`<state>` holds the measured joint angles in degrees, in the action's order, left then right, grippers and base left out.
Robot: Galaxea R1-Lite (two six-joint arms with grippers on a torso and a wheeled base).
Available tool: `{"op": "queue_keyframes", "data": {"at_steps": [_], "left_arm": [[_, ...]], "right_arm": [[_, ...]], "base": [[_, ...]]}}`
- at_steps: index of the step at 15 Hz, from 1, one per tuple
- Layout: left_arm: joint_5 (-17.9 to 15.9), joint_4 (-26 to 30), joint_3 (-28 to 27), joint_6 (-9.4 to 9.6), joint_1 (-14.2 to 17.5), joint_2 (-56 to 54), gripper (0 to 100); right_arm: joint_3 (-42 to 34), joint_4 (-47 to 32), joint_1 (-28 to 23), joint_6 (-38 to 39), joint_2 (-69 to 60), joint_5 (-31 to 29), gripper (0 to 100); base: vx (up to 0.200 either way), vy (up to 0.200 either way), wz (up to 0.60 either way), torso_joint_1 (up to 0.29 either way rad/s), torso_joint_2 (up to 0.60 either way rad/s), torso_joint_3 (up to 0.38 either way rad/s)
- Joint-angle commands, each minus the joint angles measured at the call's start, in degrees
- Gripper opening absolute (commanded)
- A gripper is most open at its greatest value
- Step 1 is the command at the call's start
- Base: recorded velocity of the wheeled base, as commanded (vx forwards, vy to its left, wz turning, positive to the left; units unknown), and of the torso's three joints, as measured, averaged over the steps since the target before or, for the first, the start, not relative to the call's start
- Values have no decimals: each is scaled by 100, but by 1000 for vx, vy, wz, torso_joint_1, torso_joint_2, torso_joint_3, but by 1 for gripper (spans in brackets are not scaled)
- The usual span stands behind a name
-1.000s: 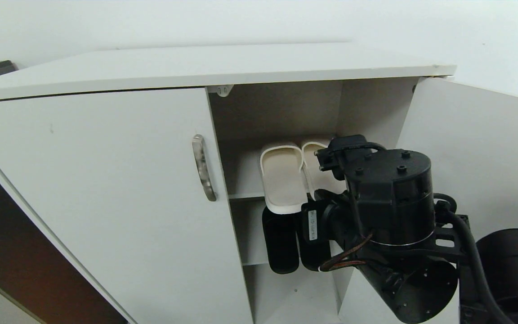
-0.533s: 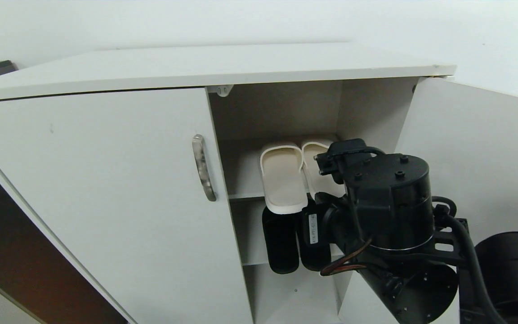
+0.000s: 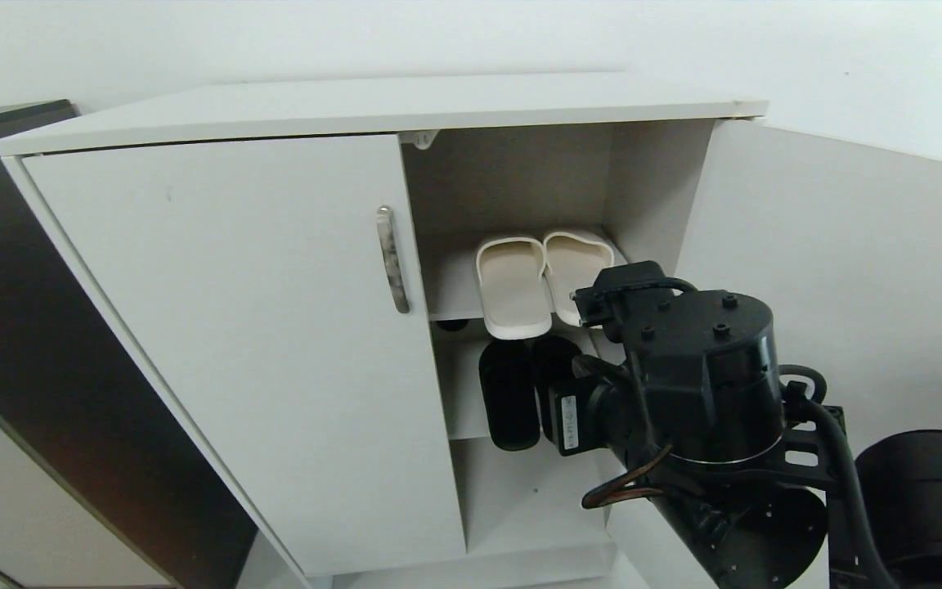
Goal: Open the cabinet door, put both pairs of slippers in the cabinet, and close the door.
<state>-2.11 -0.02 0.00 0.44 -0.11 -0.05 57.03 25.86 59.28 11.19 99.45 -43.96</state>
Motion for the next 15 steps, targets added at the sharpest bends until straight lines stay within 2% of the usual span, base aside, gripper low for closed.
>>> {"op": "queue_keyframes", "data": {"at_steps": [1, 15], "left_arm": [[0, 2, 0, 0, 2, 5, 0], [0, 2, 0, 0, 2, 5, 0]], "right_arm": [[-78, 130, -4, -38, 57, 10, 0], [-236, 236, -13, -152, 74, 10, 0]], "base": [[-200, 0, 0, 2, 2, 2], [-200, 0, 0, 1, 3, 4]]}}
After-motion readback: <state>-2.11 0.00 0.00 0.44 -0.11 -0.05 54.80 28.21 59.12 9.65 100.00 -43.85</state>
